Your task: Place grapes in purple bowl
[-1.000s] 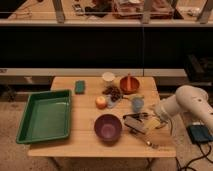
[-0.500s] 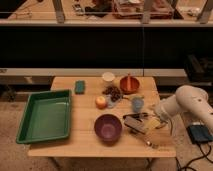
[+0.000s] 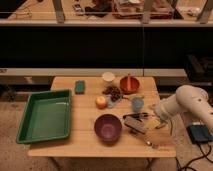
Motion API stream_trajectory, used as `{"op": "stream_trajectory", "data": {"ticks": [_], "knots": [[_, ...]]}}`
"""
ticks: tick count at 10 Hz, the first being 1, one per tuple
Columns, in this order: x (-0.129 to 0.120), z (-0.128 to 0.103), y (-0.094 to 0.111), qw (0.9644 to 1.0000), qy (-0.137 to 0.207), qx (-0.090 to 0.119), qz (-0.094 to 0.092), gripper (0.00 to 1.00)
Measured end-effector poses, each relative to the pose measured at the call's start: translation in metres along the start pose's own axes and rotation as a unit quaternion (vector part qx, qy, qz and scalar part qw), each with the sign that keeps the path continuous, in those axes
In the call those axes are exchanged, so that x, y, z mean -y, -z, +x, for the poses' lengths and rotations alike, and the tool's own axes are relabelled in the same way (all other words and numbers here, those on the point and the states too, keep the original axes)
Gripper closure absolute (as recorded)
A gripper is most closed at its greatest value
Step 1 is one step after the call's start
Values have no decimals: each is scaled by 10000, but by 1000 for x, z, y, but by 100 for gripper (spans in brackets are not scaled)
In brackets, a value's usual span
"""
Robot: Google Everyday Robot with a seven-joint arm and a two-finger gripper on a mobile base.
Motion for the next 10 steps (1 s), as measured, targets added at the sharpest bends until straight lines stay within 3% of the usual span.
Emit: {"op": "stream_trajectory", "data": {"ticks": [2,4,6,7,8,10], "knots": [[-20,26,7,9994,261,-221,-10,20],[-39,73,23,9952,757,-624,59,20],[-42,127,35,9862,1417,-849,47,20],[-38,156,35,9774,1923,-881,11,20],[-36,169,34,9718,2178,-900,-8,20],[-36,170,35,9705,2236,-898,-23,20]]}}
